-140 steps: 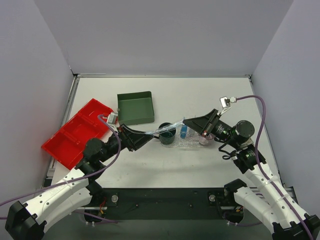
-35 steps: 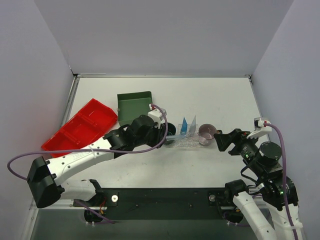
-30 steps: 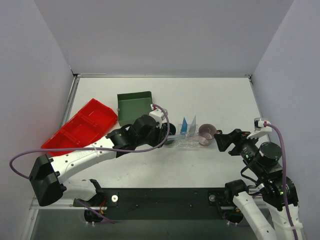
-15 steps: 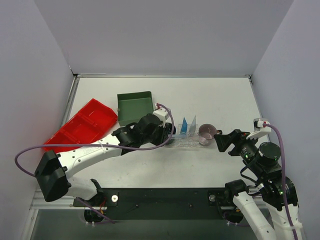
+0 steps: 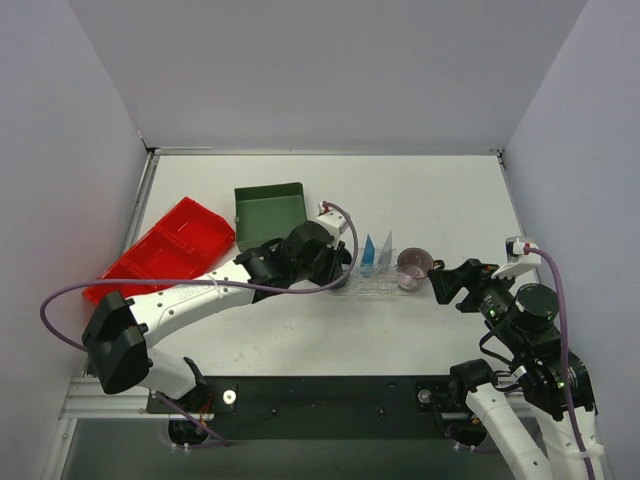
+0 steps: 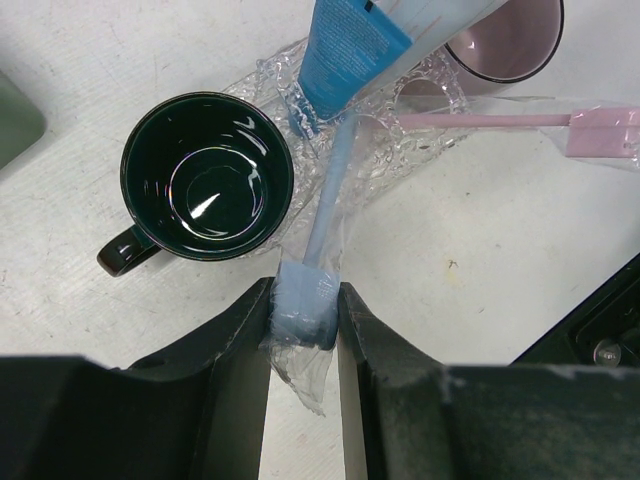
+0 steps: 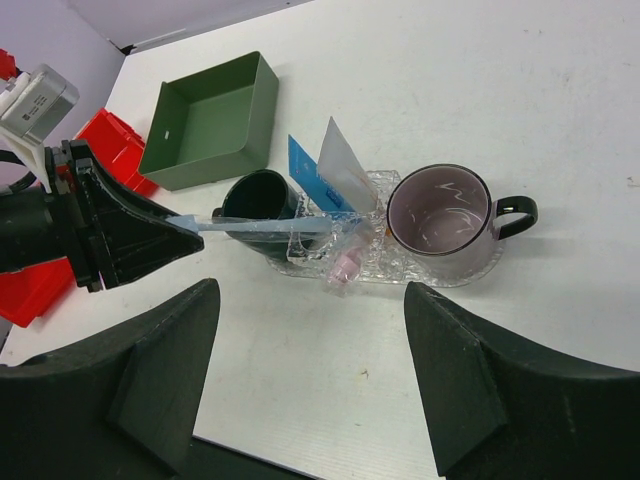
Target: Prepare toiletry sets of a toothbrush and toothpaste on the tray
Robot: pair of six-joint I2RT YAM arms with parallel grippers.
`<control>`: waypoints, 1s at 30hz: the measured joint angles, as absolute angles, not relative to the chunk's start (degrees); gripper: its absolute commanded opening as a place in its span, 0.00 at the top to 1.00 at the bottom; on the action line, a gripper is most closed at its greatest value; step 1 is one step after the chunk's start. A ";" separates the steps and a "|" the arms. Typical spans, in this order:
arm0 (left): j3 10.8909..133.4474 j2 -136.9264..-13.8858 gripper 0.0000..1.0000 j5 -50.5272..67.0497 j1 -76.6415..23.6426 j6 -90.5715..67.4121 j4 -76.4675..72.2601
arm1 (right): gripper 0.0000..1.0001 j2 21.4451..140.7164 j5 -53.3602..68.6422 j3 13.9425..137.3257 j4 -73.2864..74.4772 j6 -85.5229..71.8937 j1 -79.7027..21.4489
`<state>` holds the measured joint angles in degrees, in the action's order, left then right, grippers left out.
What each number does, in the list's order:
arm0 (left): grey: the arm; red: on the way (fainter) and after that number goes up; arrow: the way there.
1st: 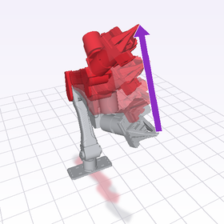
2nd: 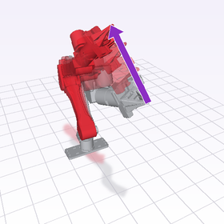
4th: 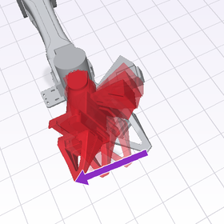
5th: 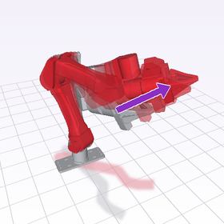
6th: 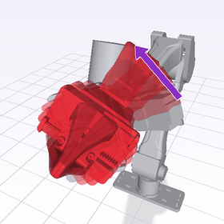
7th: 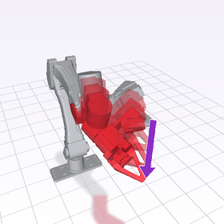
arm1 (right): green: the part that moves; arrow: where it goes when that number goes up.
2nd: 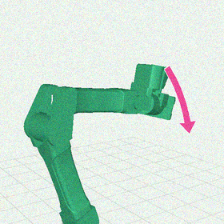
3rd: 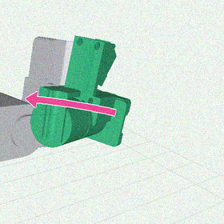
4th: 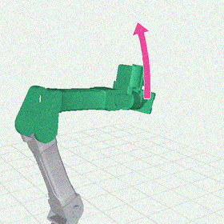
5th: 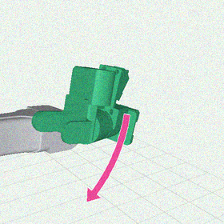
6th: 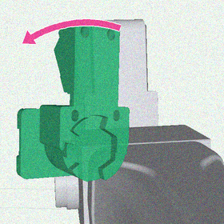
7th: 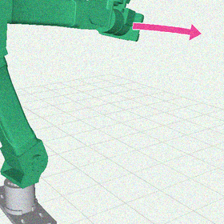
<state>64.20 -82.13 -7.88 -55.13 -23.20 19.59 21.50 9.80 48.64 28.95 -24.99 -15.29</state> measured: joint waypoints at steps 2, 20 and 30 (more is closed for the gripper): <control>64.69 -82.54 1.00 -8.23 -55.16 -23.00 19.97 | 0.31 21.50 9.80 48.64 28.95 -24.97 -15.29; 66.72 -85.23 0.73 -9.91 -56.14 -21.65 21.82 | 0.30 21.47 9.78 48.34 29.02 -24.93 -15.29; 66.78 -85.19 0.37 -10.24 -56.16 -20.88 22.17 | 0.29 21.47 9.80 48.34 29.08 -24.80 -15.29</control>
<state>66.78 -85.19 -10.24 -56.16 -20.88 22.17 21.47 9.80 48.34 29.08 -24.80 -15.29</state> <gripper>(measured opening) 0.550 0.702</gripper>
